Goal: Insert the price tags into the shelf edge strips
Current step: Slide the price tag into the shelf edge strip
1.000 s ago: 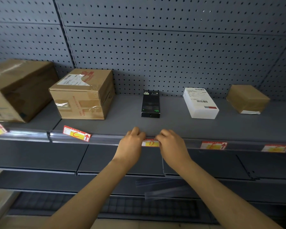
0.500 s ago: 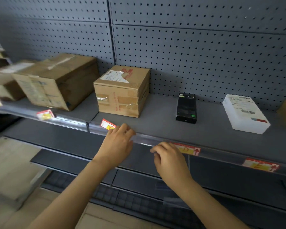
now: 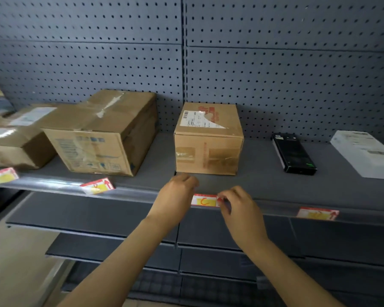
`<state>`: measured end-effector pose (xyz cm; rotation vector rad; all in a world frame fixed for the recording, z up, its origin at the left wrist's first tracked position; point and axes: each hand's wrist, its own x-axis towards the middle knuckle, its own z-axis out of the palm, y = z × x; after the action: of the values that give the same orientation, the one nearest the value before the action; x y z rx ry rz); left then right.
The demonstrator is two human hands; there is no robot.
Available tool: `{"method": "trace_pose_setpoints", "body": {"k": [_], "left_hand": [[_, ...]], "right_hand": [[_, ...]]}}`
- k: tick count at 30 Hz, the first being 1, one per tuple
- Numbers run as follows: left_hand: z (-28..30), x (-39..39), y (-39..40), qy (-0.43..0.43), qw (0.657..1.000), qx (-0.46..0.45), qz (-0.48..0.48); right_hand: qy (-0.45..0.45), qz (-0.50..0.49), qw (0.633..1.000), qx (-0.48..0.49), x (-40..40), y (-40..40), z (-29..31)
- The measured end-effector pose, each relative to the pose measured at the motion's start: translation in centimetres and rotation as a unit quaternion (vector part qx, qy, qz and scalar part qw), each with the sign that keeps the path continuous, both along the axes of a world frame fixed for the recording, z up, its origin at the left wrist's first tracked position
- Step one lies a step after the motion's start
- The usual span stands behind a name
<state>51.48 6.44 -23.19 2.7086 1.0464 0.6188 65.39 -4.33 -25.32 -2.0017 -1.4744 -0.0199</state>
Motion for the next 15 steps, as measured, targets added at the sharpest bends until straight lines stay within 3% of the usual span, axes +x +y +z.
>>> {"method": "trace_pose_setpoints", "body": {"k": [15], "left_hand": [[-1.2,-0.5,-1.2,0.017,0.998,0.062,-0.003]], "right_hand": [[-0.062,0.001,0.997,-0.038,-0.1,0.8,0.9]]}}
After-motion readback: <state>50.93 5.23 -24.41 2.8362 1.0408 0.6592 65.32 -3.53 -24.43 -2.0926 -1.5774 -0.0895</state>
